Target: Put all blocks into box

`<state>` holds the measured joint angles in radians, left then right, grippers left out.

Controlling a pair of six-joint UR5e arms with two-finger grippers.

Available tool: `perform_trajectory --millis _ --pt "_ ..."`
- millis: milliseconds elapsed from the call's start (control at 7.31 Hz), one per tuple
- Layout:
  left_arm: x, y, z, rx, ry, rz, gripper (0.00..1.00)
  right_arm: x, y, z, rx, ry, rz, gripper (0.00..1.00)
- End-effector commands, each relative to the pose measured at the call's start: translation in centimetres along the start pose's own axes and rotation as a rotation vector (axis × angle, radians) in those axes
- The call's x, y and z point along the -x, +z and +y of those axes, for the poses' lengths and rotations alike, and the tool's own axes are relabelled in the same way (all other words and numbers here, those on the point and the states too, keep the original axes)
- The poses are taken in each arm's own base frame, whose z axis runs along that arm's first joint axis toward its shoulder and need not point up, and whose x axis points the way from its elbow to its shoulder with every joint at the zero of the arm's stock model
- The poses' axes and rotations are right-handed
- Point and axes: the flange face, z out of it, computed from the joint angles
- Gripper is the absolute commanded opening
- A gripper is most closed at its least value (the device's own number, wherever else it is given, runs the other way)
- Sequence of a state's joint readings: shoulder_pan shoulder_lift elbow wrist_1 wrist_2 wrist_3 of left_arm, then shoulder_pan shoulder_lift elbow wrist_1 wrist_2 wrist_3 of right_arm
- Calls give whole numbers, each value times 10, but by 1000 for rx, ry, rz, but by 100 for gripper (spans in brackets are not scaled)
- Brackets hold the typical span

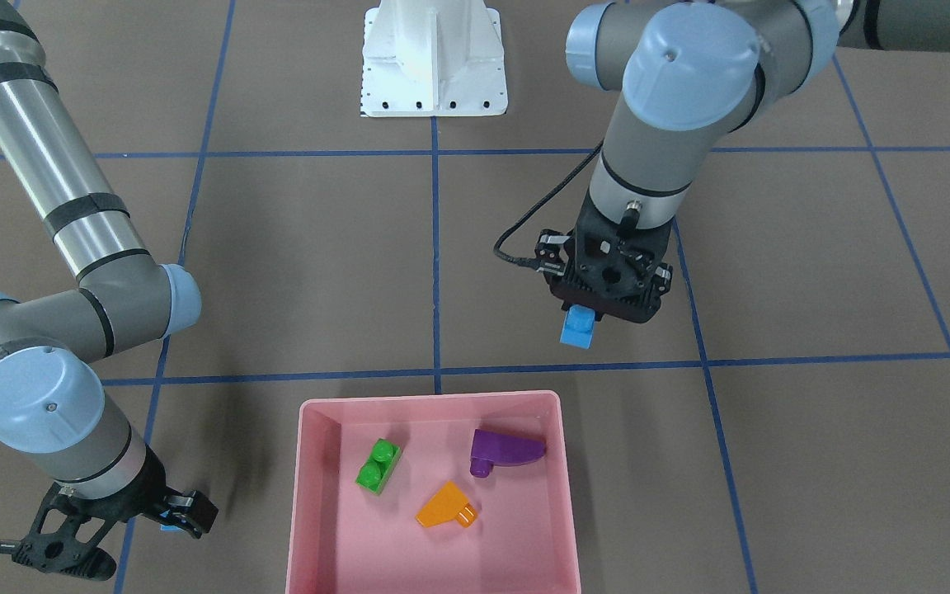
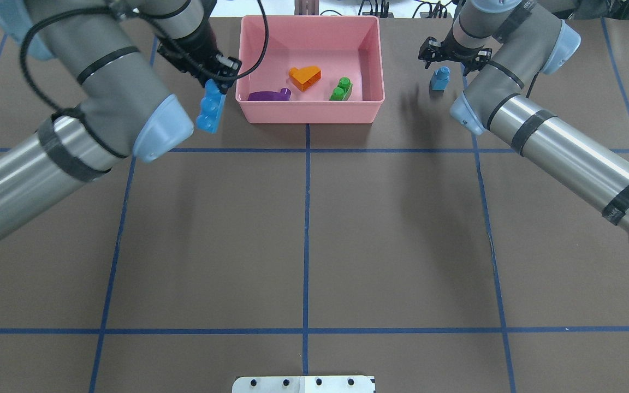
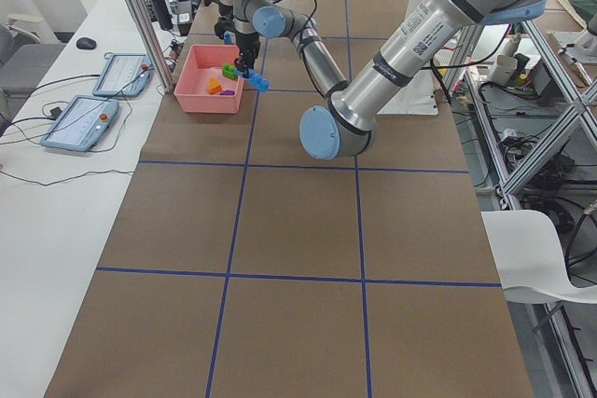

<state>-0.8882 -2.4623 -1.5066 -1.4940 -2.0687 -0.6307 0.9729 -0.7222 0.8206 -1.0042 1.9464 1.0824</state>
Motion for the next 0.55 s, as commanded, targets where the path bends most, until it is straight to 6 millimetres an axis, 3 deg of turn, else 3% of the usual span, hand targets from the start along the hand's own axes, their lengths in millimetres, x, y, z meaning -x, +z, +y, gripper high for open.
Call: perform_trajectory --millis 0,137,274,410 --pt "2 23 -78 -95 -111 45 0 4 7 7 2 -9 0 100" --pt "-1 37 -104 -125 -157 64 0 8 12 14 10 -14 0 99" --pt "-7 50 -124 -137 -182 73 0 9 14 16 12 -11 1 75" --pt "-8 53 -132 -158 -196 52 0 7 16 18 15 -13 4 17"
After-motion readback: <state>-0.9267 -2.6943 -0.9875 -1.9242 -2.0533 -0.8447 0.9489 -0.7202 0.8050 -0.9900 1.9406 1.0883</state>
